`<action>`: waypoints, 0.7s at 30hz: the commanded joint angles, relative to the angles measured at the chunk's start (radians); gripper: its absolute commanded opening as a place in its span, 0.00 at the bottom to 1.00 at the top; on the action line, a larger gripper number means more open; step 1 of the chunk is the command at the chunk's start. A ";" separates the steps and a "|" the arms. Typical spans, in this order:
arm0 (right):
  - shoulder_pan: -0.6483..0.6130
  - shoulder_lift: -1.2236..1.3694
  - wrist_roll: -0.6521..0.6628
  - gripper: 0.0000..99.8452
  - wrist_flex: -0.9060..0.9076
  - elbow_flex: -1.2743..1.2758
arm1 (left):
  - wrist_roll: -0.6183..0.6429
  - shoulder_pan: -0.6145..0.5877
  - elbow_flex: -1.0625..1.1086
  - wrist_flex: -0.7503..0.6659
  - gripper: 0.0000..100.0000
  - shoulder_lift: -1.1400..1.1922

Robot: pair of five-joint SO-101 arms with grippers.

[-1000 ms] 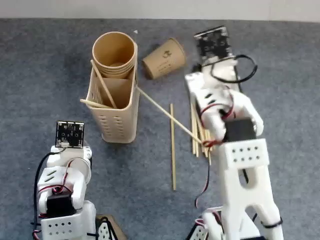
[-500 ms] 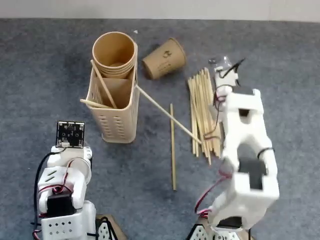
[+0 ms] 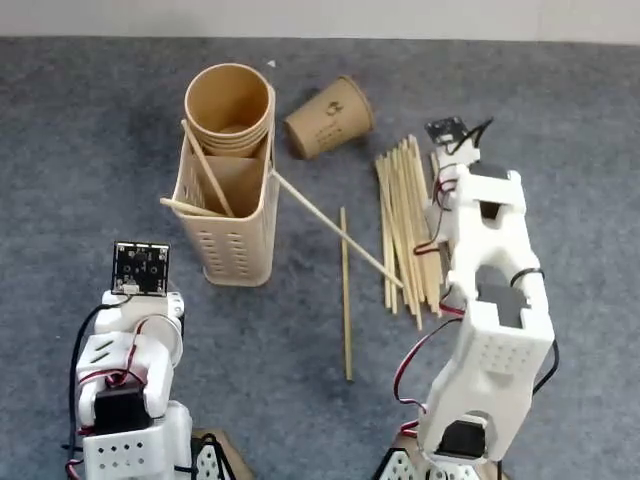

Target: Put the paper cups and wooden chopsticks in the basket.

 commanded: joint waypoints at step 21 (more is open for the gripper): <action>-0.130 -0.002 -0.258 0.01 0.496 -0.901 | 0.008 -0.005 0.004 -0.031 0.06 -0.002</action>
